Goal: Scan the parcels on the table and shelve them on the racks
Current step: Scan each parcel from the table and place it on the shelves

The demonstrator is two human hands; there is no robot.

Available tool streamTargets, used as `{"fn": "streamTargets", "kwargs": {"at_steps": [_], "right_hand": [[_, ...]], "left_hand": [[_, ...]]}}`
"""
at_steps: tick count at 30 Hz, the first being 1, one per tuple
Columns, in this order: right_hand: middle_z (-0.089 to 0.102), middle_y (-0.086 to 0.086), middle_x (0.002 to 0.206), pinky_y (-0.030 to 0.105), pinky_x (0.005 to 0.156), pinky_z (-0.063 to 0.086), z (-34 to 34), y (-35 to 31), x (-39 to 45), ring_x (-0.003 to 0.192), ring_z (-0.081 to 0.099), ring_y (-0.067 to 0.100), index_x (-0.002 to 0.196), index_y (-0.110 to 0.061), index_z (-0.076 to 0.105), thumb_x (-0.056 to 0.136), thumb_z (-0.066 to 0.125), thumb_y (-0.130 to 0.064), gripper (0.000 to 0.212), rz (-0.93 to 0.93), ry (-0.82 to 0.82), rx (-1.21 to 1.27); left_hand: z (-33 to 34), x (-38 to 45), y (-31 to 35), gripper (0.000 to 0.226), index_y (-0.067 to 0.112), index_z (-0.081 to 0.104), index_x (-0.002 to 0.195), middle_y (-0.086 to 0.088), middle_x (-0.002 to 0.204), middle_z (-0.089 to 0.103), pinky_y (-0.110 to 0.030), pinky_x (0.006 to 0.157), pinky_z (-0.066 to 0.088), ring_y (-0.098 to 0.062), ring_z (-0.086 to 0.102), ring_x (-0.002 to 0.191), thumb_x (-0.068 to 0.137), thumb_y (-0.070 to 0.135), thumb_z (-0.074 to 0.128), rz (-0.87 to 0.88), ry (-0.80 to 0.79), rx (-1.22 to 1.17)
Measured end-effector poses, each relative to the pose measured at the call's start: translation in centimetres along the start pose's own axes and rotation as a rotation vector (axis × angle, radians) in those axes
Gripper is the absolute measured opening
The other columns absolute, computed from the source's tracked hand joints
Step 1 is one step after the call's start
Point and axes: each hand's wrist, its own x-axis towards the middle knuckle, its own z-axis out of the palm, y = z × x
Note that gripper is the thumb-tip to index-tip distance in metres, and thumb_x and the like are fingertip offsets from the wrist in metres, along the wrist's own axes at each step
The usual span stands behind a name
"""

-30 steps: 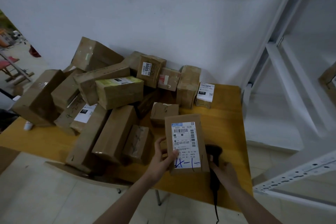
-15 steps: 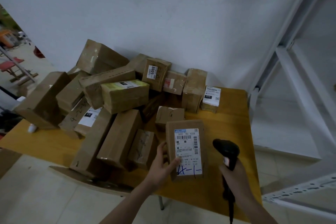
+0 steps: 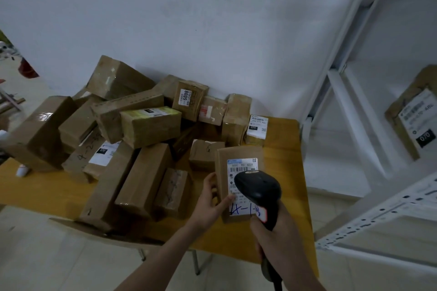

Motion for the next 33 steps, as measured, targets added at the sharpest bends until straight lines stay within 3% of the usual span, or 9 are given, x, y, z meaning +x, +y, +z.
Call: {"fn": "streamTargets", "kwargs": {"at_steps": [4,9,18,25,29,33], "right_hand": [[0.052,0.003,0.059,0.017,0.043,0.040,0.0,-0.2,-0.5,0.037,0.046,0.004,0.096,-0.028,0.048,0.089,0.059,-0.007,0.024,0.018,0.001,0.013],[0.050,0.003,0.054,0.019,0.042,0.041,-0.2,-0.2,-1.3,0.035,0.043,0.005,0.099,-0.022,0.050,0.090,0.058,-0.008,0.018,0.042,-0.007,0.061],[0.049,0.000,0.048,0.020,0.041,0.041,-1.4,0.4,-1.8,0.036,0.045,0.008,0.094,-0.015,0.050,0.090,0.057,-0.005,0.013,0.084,0.027,0.095],[0.051,0.011,0.054,0.028,0.045,0.043,-4.4,2.4,-1.6,0.041,0.049,0.017,0.092,-0.013,0.051,0.089,0.056,-0.006,0.009,0.137,0.193,0.092],[0.052,0.018,0.063,0.033,0.053,0.044,-6.6,4.1,-1.8,0.052,0.051,0.025,0.091,-0.014,0.052,0.090,0.057,-0.007,0.008,0.185,0.286,0.127],[0.057,0.016,0.079,0.033,0.062,0.046,-6.6,8.7,0.3,0.066,0.056,0.026,0.103,-0.019,0.045,0.091,0.059,-0.016,0.019,0.276,0.263,0.044]], "left_hand": [[0.2,-0.3,0.1,0.089,0.044,0.018,0.134,0.009,0.127,0.051,-0.018,0.076,0.054,-0.007,0.058,0.110,0.065,0.063,0.070,0.010,0.017,0.010],[0.5,-0.8,0.0,0.078,0.045,0.018,0.133,0.012,0.126,0.050,-0.020,0.076,0.055,-0.009,0.058,0.109,0.077,0.051,0.072,0.016,0.010,0.009],[0.3,-1.7,0.4,0.077,0.042,0.018,0.132,0.008,0.127,0.049,-0.030,0.085,0.057,-0.016,0.057,0.114,0.075,0.043,0.070,0.018,0.009,-0.013],[-0.4,-2.3,1.9,0.069,0.046,0.023,0.129,0.013,0.126,0.050,-0.021,0.076,0.055,-0.010,0.058,0.109,0.079,0.045,0.071,0.046,-0.030,-0.025],[-0.3,-3.6,4.1,0.093,0.044,0.019,0.136,0.014,0.126,0.050,-0.020,0.075,0.055,-0.003,0.058,0.106,0.064,0.061,0.075,0.063,-0.104,-0.010],[0.6,-5.4,5.8,0.087,0.052,0.023,0.128,0.016,0.119,0.055,-0.022,0.074,0.056,0.000,0.064,0.099,0.056,0.061,0.071,0.051,-0.126,-0.026]]}}
